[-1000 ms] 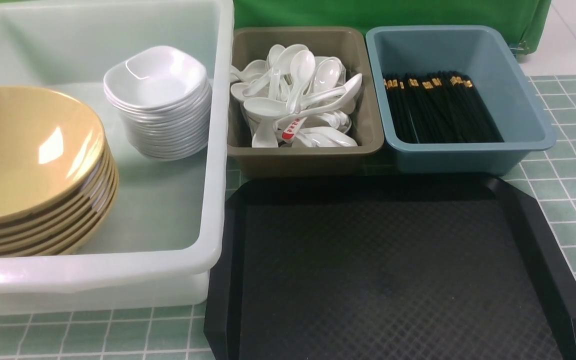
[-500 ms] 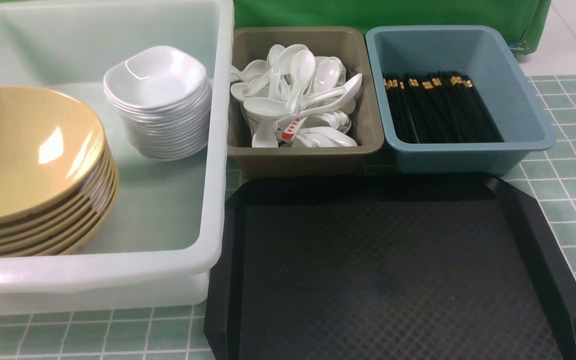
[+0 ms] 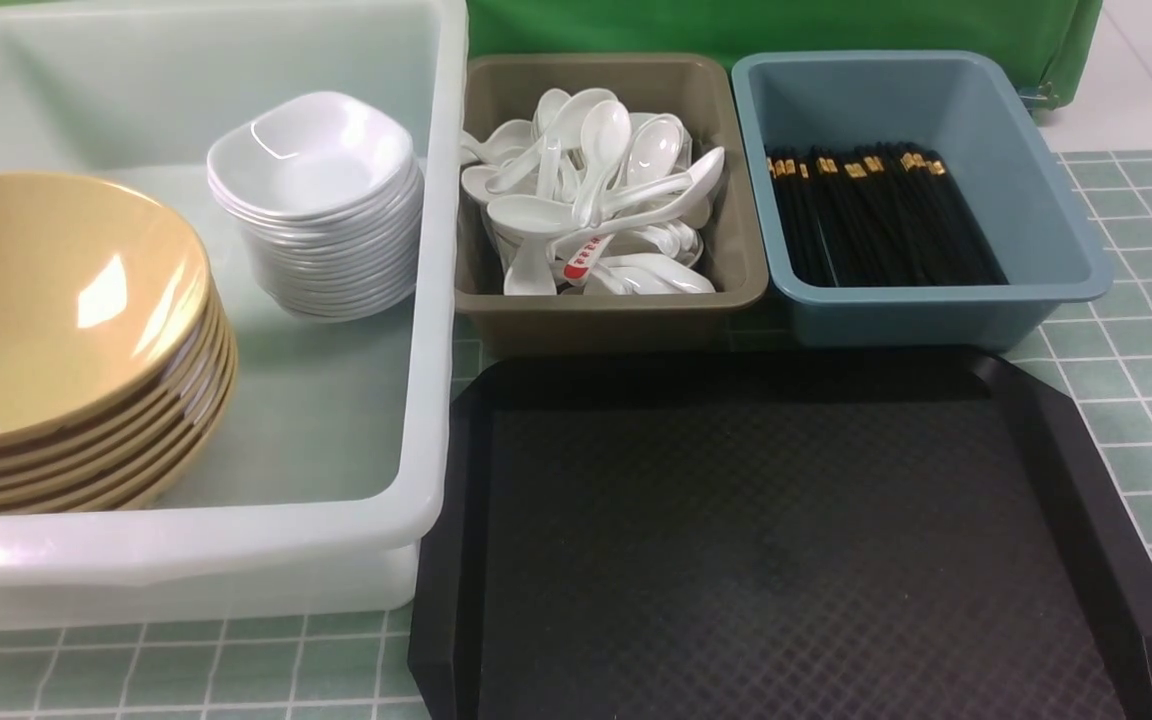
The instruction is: On blue table put chopsticks spoon bowls plates into blue grey white boxes.
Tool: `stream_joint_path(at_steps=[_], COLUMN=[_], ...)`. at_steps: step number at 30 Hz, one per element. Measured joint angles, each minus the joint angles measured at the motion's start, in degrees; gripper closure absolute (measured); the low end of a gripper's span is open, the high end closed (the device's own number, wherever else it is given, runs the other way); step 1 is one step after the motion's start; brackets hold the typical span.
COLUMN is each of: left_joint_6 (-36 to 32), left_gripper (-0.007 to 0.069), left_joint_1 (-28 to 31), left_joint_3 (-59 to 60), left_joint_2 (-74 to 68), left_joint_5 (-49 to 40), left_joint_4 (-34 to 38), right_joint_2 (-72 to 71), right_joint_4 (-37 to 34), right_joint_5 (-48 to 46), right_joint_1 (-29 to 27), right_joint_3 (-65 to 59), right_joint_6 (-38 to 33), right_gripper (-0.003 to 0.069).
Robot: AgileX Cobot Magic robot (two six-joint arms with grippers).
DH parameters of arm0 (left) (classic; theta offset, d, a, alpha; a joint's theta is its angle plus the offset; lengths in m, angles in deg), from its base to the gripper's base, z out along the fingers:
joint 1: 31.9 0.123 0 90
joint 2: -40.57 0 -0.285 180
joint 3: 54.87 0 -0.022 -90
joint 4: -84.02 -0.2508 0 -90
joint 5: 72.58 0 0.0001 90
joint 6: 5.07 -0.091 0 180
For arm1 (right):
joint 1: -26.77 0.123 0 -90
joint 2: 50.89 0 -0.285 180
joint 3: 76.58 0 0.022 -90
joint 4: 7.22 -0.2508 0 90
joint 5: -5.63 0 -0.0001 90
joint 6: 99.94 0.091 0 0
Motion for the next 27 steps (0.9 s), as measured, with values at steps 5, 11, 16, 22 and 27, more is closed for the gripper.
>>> stream_joint_path(at_steps=[5,11,16,22,27], left_joint_6=[10.1,11.8,9.7,9.4,9.4], left_gripper=[0.0631,0.0632,0.0637,0.0637,0.0638], left_joint_1=[0.0,-0.5,-0.5,-0.5,-0.5], left_joint_3=[6.5,7.0,7.0,7.0,7.0], left_joint_2=[0.3,0.3,0.3,0.3,0.3], left_joint_5=[0.9,-8.0,-12.9,-12.9,-12.9], left_joint_4=[-5.3,-6.7,-6.7,-6.7,-6.7], right_joint_2=[0.0,0.0,0.0,0.0,0.0], right_joint_4=[0.0,0.0,0.0,0.0,0.0], right_joint_5=[-0.1,-0.1,-0.2,-0.2,-0.2], right_joint_1=[0.0,0.0,0.0,0.0,0.0], right_joint_3=[0.0,0.0,0.0,0.0,0.0], right_joint_6=[0.0,0.0,0.0,0.0,0.0], right_gripper=[0.0608,0.0603,0.0599,0.0591,0.0587])
